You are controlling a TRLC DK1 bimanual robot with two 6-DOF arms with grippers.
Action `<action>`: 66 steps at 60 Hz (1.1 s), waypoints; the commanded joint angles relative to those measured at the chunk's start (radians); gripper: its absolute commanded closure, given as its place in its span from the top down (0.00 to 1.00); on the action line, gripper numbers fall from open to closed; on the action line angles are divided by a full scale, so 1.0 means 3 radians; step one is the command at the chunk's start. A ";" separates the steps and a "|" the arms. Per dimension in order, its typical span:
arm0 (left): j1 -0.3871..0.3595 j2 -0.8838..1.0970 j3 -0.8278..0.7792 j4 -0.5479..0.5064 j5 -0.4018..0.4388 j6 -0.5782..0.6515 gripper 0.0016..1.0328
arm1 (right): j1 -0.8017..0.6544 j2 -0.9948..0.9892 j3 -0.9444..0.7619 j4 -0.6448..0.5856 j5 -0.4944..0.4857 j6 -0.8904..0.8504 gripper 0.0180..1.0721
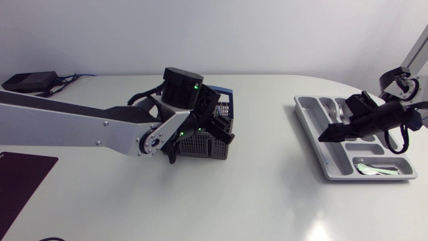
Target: Transfer all utensils from the basket to the drawer tray.
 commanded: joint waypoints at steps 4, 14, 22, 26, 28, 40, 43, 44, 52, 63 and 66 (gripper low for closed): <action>-0.0044 0.0104 -0.0036 0.0146 -0.0030 0.0077 0.31 | 0.0045 -0.0084 -0.0096 0.0010 0.0010 0.0075 0.88; -0.0049 0.0155 -0.0026 0.0218 -0.0030 0.0067 0.16 | 0.0101 -0.0120 -0.0142 0.0031 0.0010 0.0085 0.88; -0.0054 0.0165 -0.0031 0.0248 -0.0030 0.0072 0.04 | 0.0127 -0.0156 -0.0147 0.0036 0.0010 0.0095 0.88; -0.0054 0.0155 -0.0031 0.0248 -0.0030 0.0072 0.04 | 0.0137 -0.0181 -0.0157 0.0036 0.0010 0.0100 0.88; -0.0054 0.0150 -0.0031 0.0248 -0.0030 0.0077 0.04 | 0.0142 -0.0186 -0.0167 0.0036 0.0010 0.0100 0.88; -0.0039 0.0022 -0.0062 0.0243 -0.0030 0.0072 0.04 | 0.0168 -0.0232 -0.0208 0.0041 0.0015 0.0100 0.88; -0.0029 -0.0034 -0.0072 0.0238 -0.0030 0.0072 0.04 | 0.0168 -0.0243 -0.0219 0.0046 0.0015 0.0100 0.88; -0.0029 -0.0055 -0.0077 0.0238 -0.0030 0.0072 0.04 | 0.0173 -0.0243 -0.0219 0.0046 0.0015 0.0100 0.88; -0.0013 -0.0183 -0.0118 0.0223 -0.0030 0.0072 0.04 | 0.0183 -0.0258 -0.0234 0.0046 0.0015 0.0090 0.88; 0.0002 -0.0311 -0.0179 0.0207 -0.0030 0.0072 0.04 | 0.0234 -0.0258 -0.0290 0.0087 0.0015 0.0095 0.88; 0.0002 -0.0321 -0.0189 0.0202 -0.0030 0.0072 0.04 | 0.0249 -0.0258 -0.0305 0.0097 0.0015 0.0095 0.88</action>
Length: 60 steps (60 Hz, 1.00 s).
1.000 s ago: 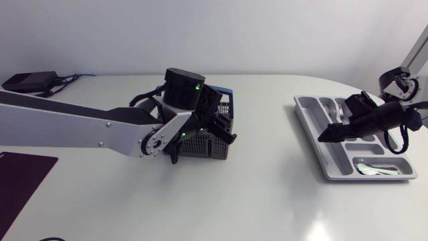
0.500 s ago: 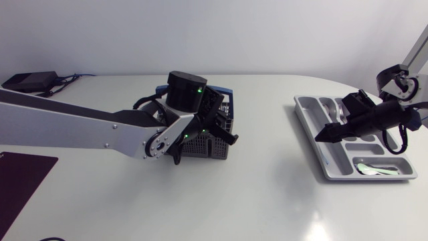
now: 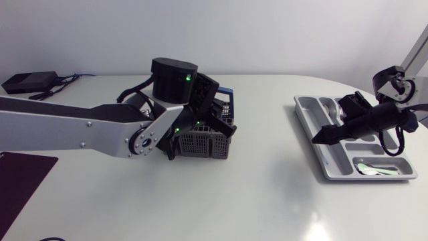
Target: Transfer all utensils from the basket to the drawer tray.
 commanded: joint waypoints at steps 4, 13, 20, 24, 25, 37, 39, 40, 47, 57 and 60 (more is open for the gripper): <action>0.0033 -0.0086 -0.0131 -0.0016 -0.0023 0.0072 0.05 | 0.0048 -0.0068 -0.0124 0.0042 0.0014 0.0082 0.88; 0.0048 -0.0039 -0.0172 -0.0022 -0.0018 0.0072 0.23 | 0.0048 -0.0063 -0.0144 0.0057 0.0014 0.0082 0.88; 0.0058 0.0017 -0.0172 -0.0006 -0.0008 0.0077 0.34 | 0.0048 -0.0063 -0.0154 0.0062 0.0014 0.0072 0.88; 0.0053 0.0063 -0.0157 0.0014 -0.0008 0.0077 0.36 | 0.0059 -0.0063 -0.0159 0.0062 0.0009 0.0072 0.88; 0.0053 0.0083 -0.0151 0.0019 -0.0008 0.0077 0.36 | 0.0064 -0.0063 -0.0159 0.0067 0.0009 0.0072 0.88; 0.0038 0.0232 -0.0034 0.0060 -0.0008 0.0077 0.43 | 0.0059 -0.0043 -0.0175 0.0103 0.0009 0.0057 0.88; 0.0038 0.0262 -0.0013 0.0065 -0.0008 0.0077 0.43 | 0.0059 -0.0038 -0.0175 0.0108 0.0004 0.0052 0.88; 0.0033 0.0278 -0.0003 0.0070 -0.0013 0.0077 0.43 | 0.0054 -0.0038 -0.0175 0.0108 0.0004 0.0047 0.88; 0.0017 0.0349 0.0048 0.0122 -0.0013 0.0077 0.43 | 0.0043 -0.0033 -0.0180 0.0118 -0.0012 0.0026 0.90; 0.0017 0.0410 0.0109 0.0178 -0.0013 0.0072 0.43 | 0.0043 0.0008 -0.0185 0.0159 -0.0017 0.0021 0.90; 0.0017 0.0441 0.0140 0.0188 -0.0013 0.0072 0.43 | 0.0043 0.0019 -0.0180 0.0164 -0.0017 0.0021 0.90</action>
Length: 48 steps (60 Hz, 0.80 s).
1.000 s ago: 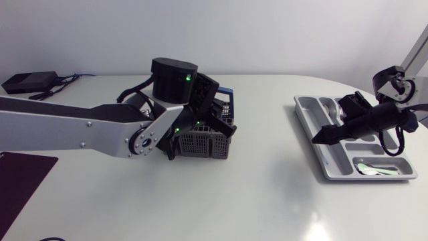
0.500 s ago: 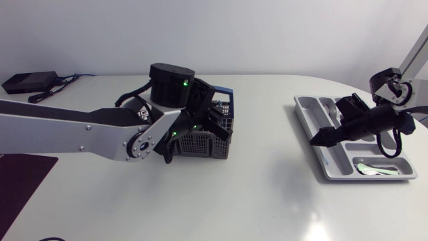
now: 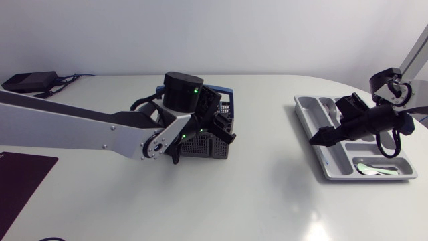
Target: Transfer all utensils from the basket to the drawer tray.
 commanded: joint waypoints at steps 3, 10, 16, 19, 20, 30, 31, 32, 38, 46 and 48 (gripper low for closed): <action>-0.0009 0.0131 0.0141 0.0070 -0.0014 0.0037 0.43 | 0.0009 0.0043 -0.0087 0.0040 -0.0012 0.0022 0.90; 0.0001 0.0197 0.0213 0.0075 -0.0014 0.0042 0.42 | 0.0009 0.0058 -0.0077 0.0045 -0.0012 0.0027 0.90; 0.0011 0.0233 0.0244 0.0136 -0.0014 0.0037 0.32 | 0.0014 0.0063 -0.0077 0.0050 -0.0012 0.0027 0.90; 0.0011 0.0249 0.0254 0.0157 -0.0019 0.0037 0.27 | 0.0014 0.0063 -0.0077 0.0050 -0.0012 0.0027 0.90; 0.0011 0.0254 0.0259 0.0162 -0.0019 0.0031 0.25 | 0.0014 0.0063 -0.0077 0.0050 -0.0012 0.0027 0.90; 0.0016 0.0279 0.0259 0.0203 -0.0019 0.0042 0.14 | 0.0014 0.0063 -0.0082 0.0055 -0.0002 0.0032 0.90; 0.0016 0.0279 0.0259 0.0203 -0.0019 0.0042 0.14 | 0.0014 0.0063 -0.0082 0.0055 -0.0002 0.0032 0.90; 0.0016 0.0279 0.0259 0.0203 -0.0019 0.0042 0.14 | 0.0019 0.0063 -0.0082 0.0055 0.0004 0.0032 0.90; 0.0037 0.0269 0.0228 0.0208 -0.0025 0.0042 0.12 | 0.0024 0.0063 -0.0092 0.0055 0.0004 0.0038 0.90; 0.0078 0.0238 0.0152 0.0244 -0.0025 0.0047 0.15 | 0.0029 0.0063 -0.0102 0.0065 0.0009 0.0038 0.90; 0.0093 0.0233 0.0136 0.0249 -0.0019 0.0047 0.21 | 0.0029 0.0063 -0.0108 0.0070 0.0009 0.0038 0.90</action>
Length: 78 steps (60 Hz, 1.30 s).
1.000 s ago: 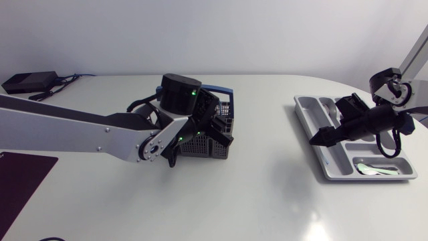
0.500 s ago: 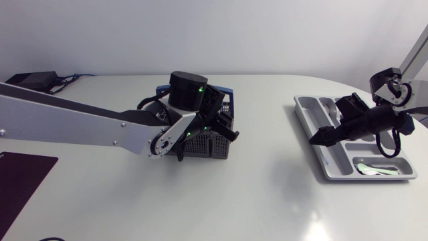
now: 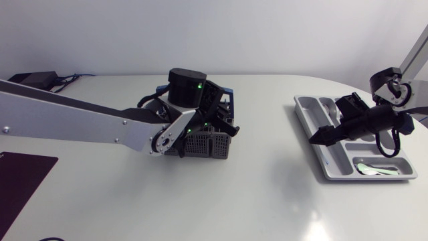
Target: Transfer all utensils from the basket to the drawer tray.
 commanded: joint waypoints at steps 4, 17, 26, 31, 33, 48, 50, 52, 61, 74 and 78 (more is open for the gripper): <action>0.0065 0.0036 -0.0070 0.0070 -0.0012 0.0056 0.27 | 0.0035 0.0070 -0.0108 0.0023 0.0015 0.0038 0.90; 0.0075 0.0051 -0.0024 0.0064 -0.0007 0.0071 0.41 | 0.0055 0.0095 -0.0102 0.0044 0.0015 0.0038 0.90; 0.0055 0.0118 0.0043 0.0059 -0.0012 0.0071 0.41 | 0.0060 0.0121 -0.0108 0.0059 0.0015 0.0038 0.90; 0.0045 0.0154 0.0068 0.0059 -0.0012 0.0066 0.40 | 0.0055 0.0141 -0.0108 0.0069 0.0015 0.0032 0.90; 0.0045 0.0164 0.0078 0.0064 -0.0007 0.0061 0.34 | 0.0055 0.0146 -0.0108 0.0074 0.0015 0.0032 0.90; 0.0045 0.0205 0.0150 0.0080 -0.0012 0.0025 0.16 | 0.0065 0.0146 -0.0123 0.0090 0.0015 0.0038 0.90; 0.0045 0.0205 0.0150 0.0080 -0.0007 0.0015 0.14 | 0.0065 0.0146 -0.0128 0.0090 0.0015 0.0038 0.90; 0.0045 0.0205 0.0150 0.0085 -0.0012 0.0005 0.11 | 0.0070 0.0146 -0.0128 0.0095 0.0015 0.0038 0.90; 0.0039 0.0184 0.0124 0.0100 -0.0012 -0.0016 0.04 | 0.0070 0.0141 -0.0138 0.0095 0.0015 0.0038 0.90; 0.0045 0.0016 -0.0034 0.0172 -0.0012 -0.0036 0.04 | 0.0065 0.0131 -0.0164 0.0100 0.0015 0.0032 0.90; 0.0050 -0.0025 -0.0075 0.0197 -0.0012 -0.0041 0.04 | 0.0065 0.0126 -0.0174 0.0100 0.0015 0.0032 0.90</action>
